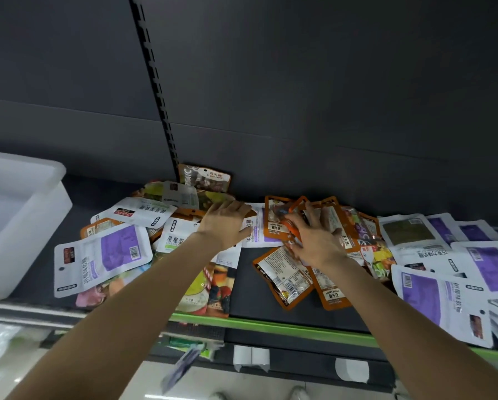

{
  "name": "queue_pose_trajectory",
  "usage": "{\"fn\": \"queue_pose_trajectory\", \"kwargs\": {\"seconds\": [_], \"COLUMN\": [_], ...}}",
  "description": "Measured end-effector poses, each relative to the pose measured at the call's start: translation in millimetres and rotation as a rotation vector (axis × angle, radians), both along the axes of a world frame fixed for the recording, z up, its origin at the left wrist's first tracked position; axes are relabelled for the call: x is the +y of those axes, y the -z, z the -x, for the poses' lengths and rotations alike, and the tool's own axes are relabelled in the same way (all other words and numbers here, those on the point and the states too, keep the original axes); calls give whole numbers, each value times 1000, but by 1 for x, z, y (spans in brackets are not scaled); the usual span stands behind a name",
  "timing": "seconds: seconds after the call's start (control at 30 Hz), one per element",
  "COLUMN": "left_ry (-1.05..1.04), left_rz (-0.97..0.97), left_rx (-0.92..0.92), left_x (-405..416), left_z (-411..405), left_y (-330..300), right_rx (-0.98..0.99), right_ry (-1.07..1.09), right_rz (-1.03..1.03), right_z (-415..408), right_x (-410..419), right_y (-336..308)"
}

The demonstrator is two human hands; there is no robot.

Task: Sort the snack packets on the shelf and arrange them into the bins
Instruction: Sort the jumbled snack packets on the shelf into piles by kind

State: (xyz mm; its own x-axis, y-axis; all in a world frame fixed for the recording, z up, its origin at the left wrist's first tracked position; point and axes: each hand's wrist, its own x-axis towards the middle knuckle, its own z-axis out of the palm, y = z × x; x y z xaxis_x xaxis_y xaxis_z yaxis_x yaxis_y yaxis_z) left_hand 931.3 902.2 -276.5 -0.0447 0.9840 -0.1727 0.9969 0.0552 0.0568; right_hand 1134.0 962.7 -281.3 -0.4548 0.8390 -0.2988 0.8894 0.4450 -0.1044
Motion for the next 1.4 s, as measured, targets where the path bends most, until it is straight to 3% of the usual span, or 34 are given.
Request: {"fn": "queue_pose_trajectory", "kwargs": {"seconds": [0.3,0.47,0.63,0.77,0.97,1.17,1.23,1.4], "left_ry": [-35,-149,-87,-141,-316,-481,-479,-317], "left_rz": [118,53,183,56,-149,-461,-545,-550], "left_rx": [222,62,-75,-131,-637,-679,-652,-536], "left_x": [6,23,39,40,41,28,24,11], "left_z": [0,-2,9,9,8,17,17,-11], "left_y": [-7,-4,13,21,4,-29,-45,-68], "right_rx": [-39,-21,-55,-34,84,42,140,737], "right_ry": [45,30,-9,5,26,29,92,457], "right_rz": [-30,22,73,109,101,195,252,336], "right_z": [13,20,20,18,4,3,6,15], "right_x": [-9,-10,-3,-4,0,0,0,-9], "right_y": [-1,-1,-8,-6,-6,-5,-10,-38]}}
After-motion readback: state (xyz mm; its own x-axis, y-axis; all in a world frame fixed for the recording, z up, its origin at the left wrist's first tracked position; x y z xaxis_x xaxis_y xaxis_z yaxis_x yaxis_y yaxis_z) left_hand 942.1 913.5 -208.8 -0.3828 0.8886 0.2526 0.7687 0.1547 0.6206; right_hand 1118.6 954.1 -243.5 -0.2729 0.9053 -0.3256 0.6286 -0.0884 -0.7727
